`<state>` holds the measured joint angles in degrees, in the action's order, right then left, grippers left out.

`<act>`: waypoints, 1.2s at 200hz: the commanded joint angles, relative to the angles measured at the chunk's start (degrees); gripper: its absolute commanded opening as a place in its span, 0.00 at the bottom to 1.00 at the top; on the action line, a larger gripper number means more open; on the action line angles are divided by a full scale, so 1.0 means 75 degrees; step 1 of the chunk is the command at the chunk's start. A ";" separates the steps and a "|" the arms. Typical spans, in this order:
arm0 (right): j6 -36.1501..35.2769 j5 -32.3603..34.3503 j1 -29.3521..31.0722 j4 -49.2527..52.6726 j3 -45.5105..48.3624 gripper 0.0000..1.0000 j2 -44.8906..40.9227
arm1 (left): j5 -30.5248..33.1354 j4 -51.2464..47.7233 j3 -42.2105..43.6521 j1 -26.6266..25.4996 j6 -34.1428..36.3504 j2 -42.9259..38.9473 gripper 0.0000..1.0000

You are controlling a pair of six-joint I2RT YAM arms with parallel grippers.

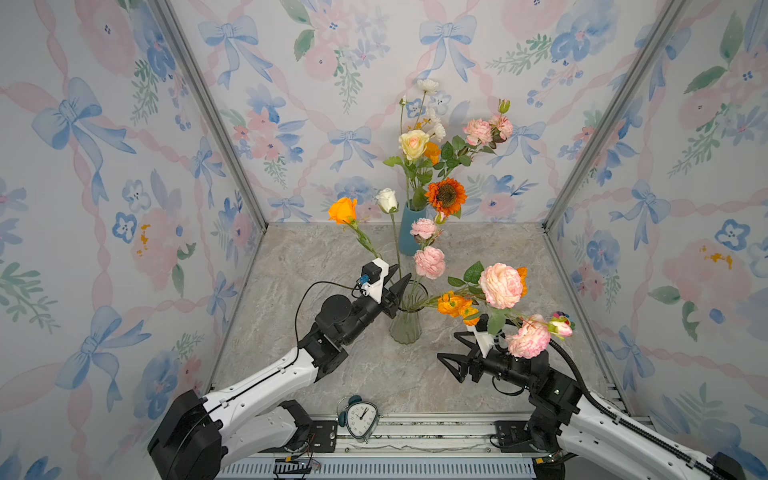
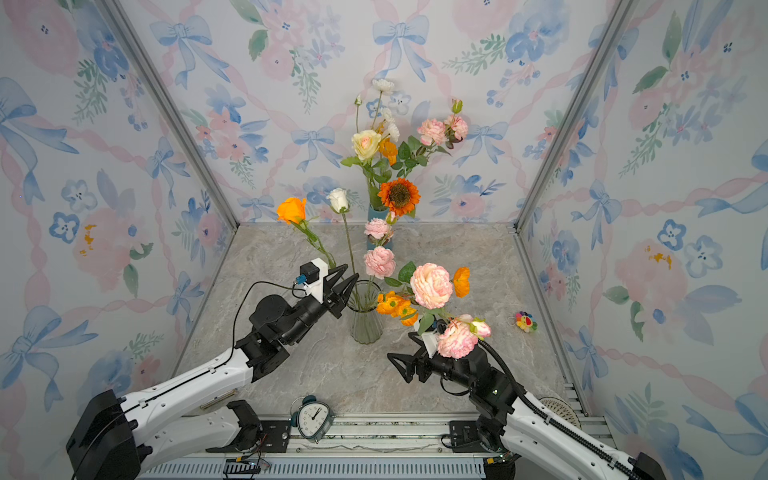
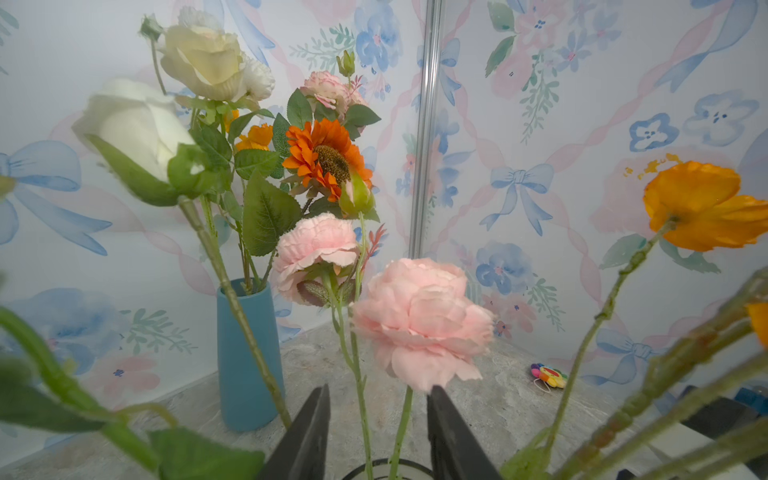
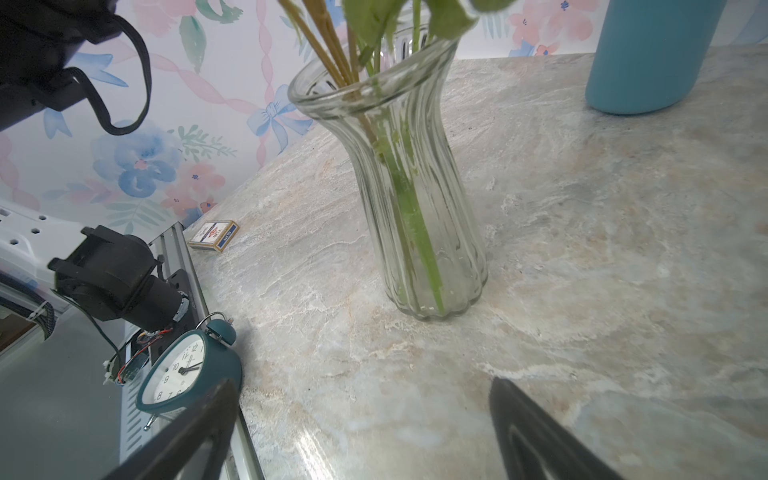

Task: Arrange the flowers into the vase
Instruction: 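Lower the white rose stem into the glass vase with the left gripper, then move the right gripper to the vase rim while the left gripper opens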

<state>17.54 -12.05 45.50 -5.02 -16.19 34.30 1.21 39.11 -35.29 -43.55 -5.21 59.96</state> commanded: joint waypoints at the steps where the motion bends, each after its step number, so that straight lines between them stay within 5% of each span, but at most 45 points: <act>1: -0.0112 0.0400 0.0081 -0.0132 -0.0060 0.97 0.0008 | -0.0209 -0.0044 0.0280 -0.0041 0.0150 -0.0494 0.55; 39: -0.0206 0.1601 0.0104 -0.0465 0.0133 0.97 0.0207 | -0.0261 -0.0917 0.0451 -0.0030 0.0452 -0.1315 0.80; 79: -0.0833 0.1342 0.0098 -0.1231 -0.0278 0.97 0.1390 | -0.0914 -0.3320 0.0004 0.0093 0.0685 -0.1697 0.98; 130: -0.1483 0.1359 0.0131 -0.3625 -0.0383 0.97 0.2868 | -0.1411 -0.4215 0.0227 0.0165 0.0815 -0.2109 0.98; 170: -0.1752 0.0902 0.0156 -0.5077 -0.0715 0.97 0.4104 | -0.2618 -0.4854 0.0099 0.0877 0.1193 -0.1608 0.98; 240: -0.2120 0.0882 0.0319 -0.5487 -0.1487 0.97 0.5304 | -0.3716 -0.4852 0.0055 0.1397 0.1406 -0.1048 0.98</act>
<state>3.49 -4.91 47.11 -42.11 -24.93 72.40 -22.55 3.09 -34.20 -33.41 3.95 50.17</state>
